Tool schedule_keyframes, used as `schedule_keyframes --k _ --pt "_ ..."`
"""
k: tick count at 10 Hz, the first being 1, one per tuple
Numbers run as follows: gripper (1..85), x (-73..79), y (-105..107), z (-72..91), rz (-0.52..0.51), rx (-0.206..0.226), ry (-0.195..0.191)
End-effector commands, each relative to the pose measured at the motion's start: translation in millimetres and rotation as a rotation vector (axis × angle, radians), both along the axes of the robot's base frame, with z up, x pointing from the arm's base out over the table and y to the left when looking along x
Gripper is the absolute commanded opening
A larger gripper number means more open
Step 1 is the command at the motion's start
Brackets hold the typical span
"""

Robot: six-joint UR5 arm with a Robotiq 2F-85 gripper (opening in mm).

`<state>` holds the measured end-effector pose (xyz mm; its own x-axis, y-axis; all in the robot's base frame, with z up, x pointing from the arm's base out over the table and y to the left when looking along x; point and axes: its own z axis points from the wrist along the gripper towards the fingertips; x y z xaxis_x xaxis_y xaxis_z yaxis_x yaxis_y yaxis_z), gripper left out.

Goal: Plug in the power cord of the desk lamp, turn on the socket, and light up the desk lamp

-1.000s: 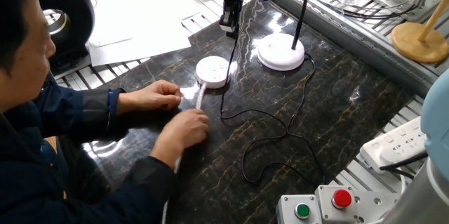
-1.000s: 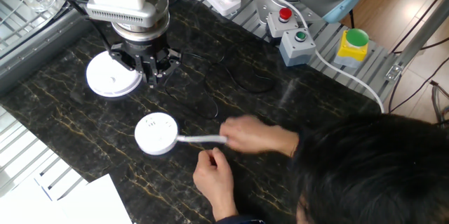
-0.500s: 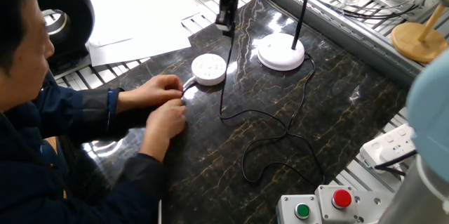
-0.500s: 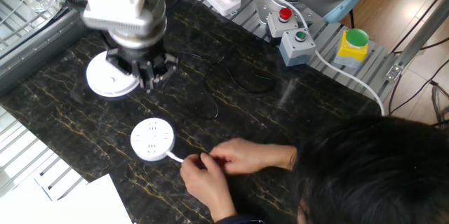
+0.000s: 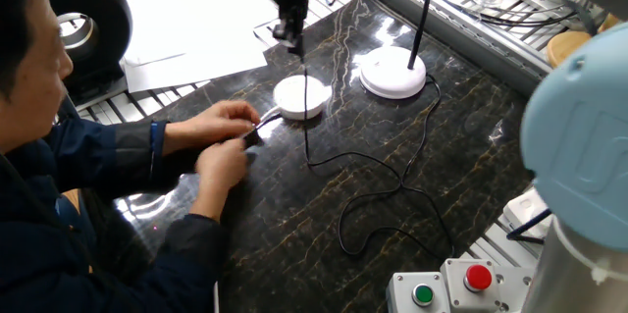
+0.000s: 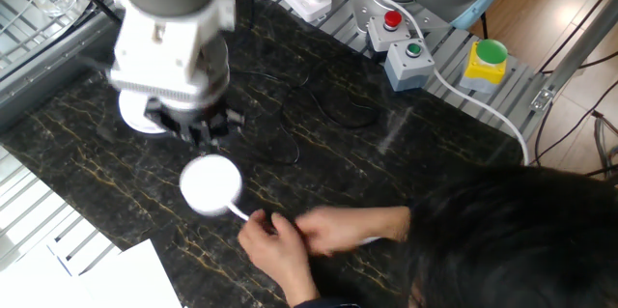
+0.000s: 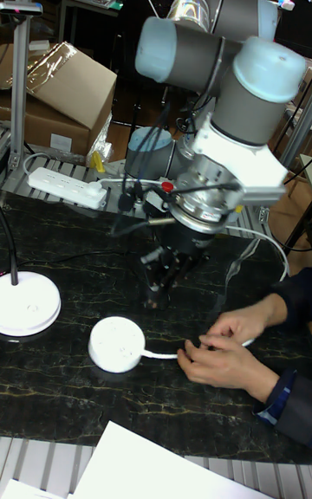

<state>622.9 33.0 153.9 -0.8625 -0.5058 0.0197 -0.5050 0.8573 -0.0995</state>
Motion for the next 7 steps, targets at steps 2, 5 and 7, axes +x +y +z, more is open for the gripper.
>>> schedule_keyframes --k 2,5,7 --pt "1.3 9.3 1.9 -8.4 0.034 0.005 -0.012" --pt "1.3 4.1 24.0 -17.7 -0.053 0.092 -0.006" --pt "1.3 3.2 12.8 -13.6 -0.066 0.063 -0.011"
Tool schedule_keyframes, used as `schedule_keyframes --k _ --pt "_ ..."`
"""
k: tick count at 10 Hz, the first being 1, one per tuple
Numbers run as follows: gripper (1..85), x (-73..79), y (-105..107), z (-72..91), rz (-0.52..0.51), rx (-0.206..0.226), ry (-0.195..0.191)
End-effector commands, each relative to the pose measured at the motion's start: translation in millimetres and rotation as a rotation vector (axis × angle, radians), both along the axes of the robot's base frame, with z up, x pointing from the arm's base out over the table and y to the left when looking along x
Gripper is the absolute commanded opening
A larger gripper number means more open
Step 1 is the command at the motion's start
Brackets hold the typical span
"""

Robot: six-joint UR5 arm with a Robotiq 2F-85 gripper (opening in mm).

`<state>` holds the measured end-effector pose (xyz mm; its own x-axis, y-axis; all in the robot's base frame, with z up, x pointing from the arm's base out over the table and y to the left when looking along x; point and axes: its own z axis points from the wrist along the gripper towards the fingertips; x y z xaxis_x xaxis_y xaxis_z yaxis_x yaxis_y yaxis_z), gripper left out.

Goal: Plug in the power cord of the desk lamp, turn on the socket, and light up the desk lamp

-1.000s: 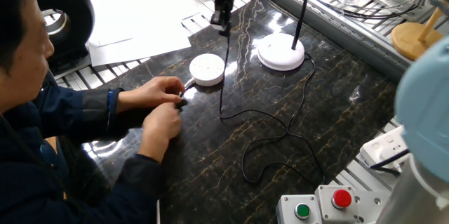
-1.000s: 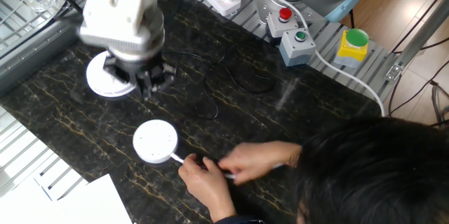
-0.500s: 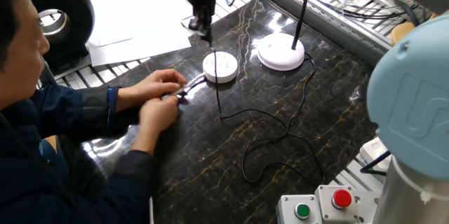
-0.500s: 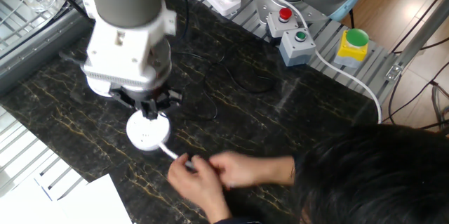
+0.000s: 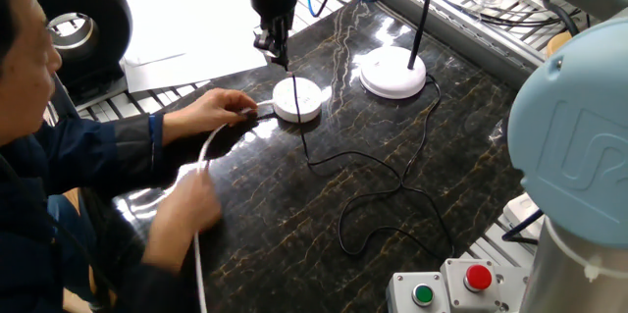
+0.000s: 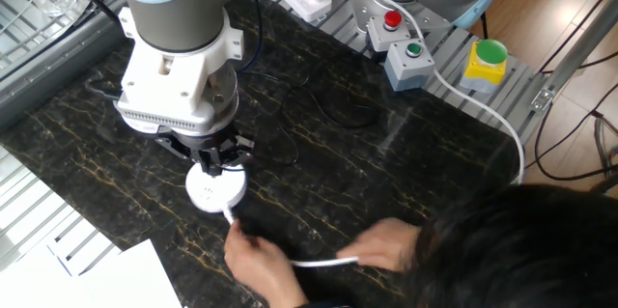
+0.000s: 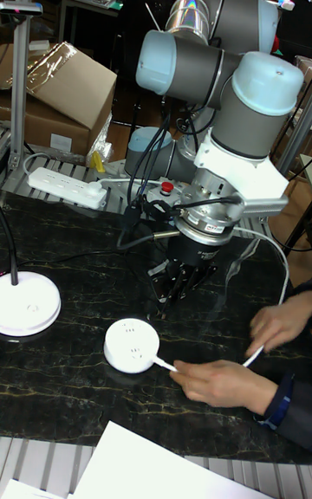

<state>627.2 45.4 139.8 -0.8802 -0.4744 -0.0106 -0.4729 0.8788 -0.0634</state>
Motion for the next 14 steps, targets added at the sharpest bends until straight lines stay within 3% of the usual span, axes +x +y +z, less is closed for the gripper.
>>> schedule_keyframes --k 1,4,6,7,9,12,14 --pt "1.3 -0.2 1.2 0.6 -0.025 0.020 -0.005" --pt "1.3 -8.5 16.8 0.3 -0.052 0.080 0.028" --pt "1.3 -17.3 20.0 0.5 -0.065 0.091 0.061" --pt "1.3 -18.1 16.0 0.4 -0.076 0.076 0.064" --pt "1.3 -3.7 6.8 0.3 -0.060 0.042 0.008" --pt "1.3 -0.6 -3.8 1.8 -0.052 -0.004 0.002" --pt "1.3 4.6 -4.1 -3.6 -0.034 -0.001 -0.013"
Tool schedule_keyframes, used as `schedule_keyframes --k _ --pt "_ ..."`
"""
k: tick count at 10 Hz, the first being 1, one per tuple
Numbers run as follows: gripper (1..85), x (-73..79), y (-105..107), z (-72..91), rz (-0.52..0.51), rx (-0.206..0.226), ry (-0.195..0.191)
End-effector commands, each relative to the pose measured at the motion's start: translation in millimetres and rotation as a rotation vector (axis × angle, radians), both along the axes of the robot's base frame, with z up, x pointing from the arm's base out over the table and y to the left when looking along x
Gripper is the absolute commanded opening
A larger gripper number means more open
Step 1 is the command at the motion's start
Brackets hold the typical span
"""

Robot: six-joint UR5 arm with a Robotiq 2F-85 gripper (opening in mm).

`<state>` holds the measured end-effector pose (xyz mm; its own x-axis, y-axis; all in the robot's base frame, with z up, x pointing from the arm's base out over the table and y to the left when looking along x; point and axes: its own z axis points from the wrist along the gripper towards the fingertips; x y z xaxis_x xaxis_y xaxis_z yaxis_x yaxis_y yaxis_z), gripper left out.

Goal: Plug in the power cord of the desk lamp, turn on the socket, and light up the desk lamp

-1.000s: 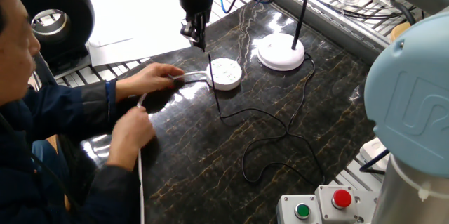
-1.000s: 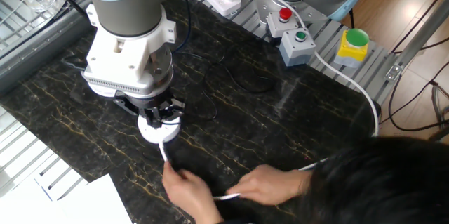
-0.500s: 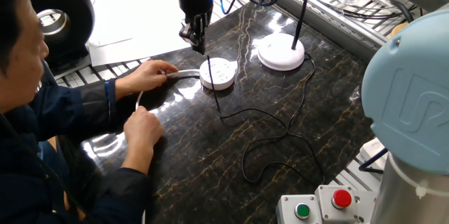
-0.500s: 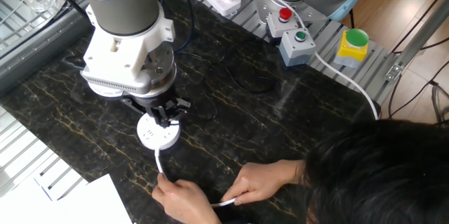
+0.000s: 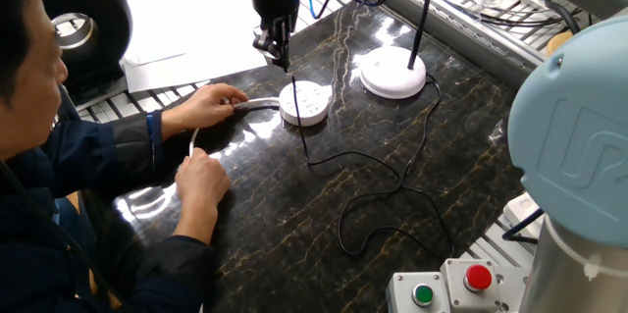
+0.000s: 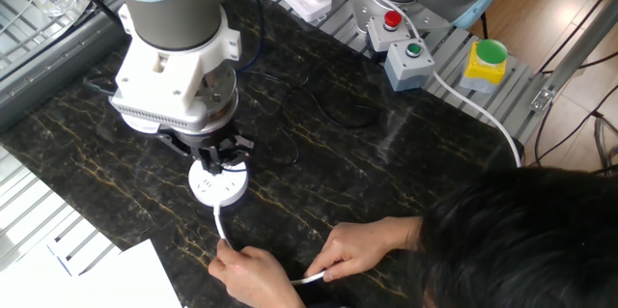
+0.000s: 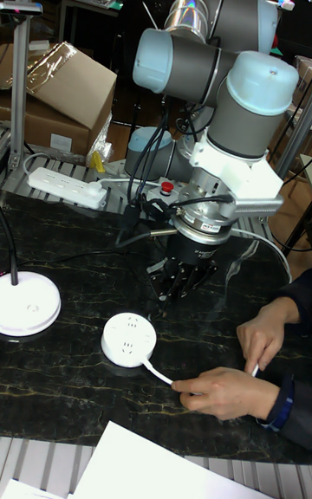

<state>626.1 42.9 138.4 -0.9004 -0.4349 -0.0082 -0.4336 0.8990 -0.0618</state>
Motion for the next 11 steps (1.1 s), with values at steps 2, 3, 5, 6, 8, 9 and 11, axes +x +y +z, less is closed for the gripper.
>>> schedule_keyframes --k 2,3,5,6,8,9,11 --pt "1.3 0.7 2.7 -16.8 0.026 0.026 -0.026" --pt "1.3 -9.8 4.5 -22.9 0.029 0.040 -0.028" --pt "1.3 -49.1 2.0 -16.9 0.048 0.052 -0.008" --pt "1.3 -65.0 -0.1 -14.8 0.056 0.050 -0.004" --pt "1.3 -80.6 1.1 -19.6 0.054 0.056 -0.006" --pt "1.3 -74.5 1.6 -21.6 0.051 0.048 -0.007" --pt "1.3 -40.9 2.8 -23.9 0.086 0.023 -0.039"
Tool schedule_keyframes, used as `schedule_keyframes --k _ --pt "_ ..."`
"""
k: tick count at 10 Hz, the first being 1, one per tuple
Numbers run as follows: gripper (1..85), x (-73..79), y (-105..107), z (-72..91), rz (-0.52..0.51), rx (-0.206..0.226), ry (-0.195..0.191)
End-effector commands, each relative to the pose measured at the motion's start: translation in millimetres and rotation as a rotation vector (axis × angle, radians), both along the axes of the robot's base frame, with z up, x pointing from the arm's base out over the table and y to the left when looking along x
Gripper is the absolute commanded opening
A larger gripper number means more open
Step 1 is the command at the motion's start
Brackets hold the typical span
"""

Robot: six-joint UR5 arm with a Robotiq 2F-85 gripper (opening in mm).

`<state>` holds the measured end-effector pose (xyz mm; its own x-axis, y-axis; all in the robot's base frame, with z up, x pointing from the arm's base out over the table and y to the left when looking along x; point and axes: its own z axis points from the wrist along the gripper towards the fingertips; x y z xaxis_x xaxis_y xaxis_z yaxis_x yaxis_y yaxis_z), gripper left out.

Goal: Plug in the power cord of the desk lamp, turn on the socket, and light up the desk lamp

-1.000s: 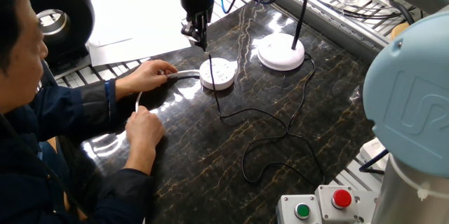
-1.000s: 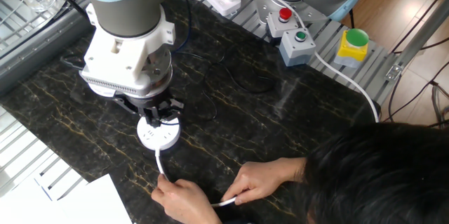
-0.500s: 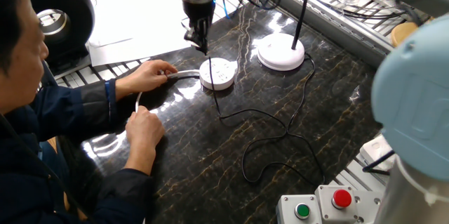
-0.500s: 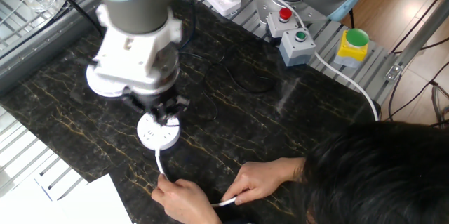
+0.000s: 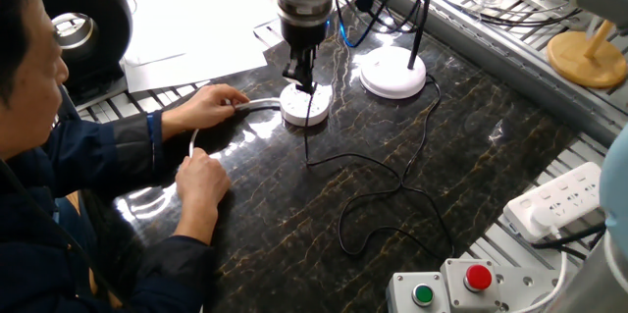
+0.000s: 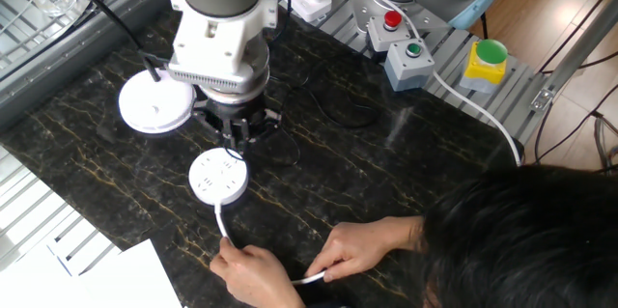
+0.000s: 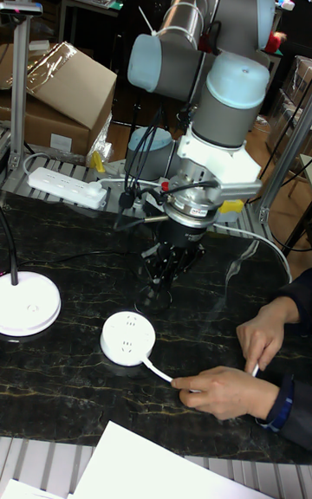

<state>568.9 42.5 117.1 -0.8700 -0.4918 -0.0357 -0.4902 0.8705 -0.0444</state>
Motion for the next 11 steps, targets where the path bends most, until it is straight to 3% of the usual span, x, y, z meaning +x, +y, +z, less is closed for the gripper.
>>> schedule_keyframes --k 1,2,3,5,7,11 --pt "1.3 33.0 5.1 -3.8 0.033 -0.008 -0.032" --pt "1.3 48.5 -0.2 -5.5 0.048 -0.030 -0.037" --pt "1.3 52.6 -4.4 -10.3 0.056 -0.039 -0.040" --pt "1.3 50.0 -7.6 -19.9 0.048 -0.032 -0.032" --pt "1.3 57.8 -11.8 -27.8 0.041 -0.036 -0.059" --pt "1.3 54.7 -13.1 -31.8 0.046 -0.026 -0.066"
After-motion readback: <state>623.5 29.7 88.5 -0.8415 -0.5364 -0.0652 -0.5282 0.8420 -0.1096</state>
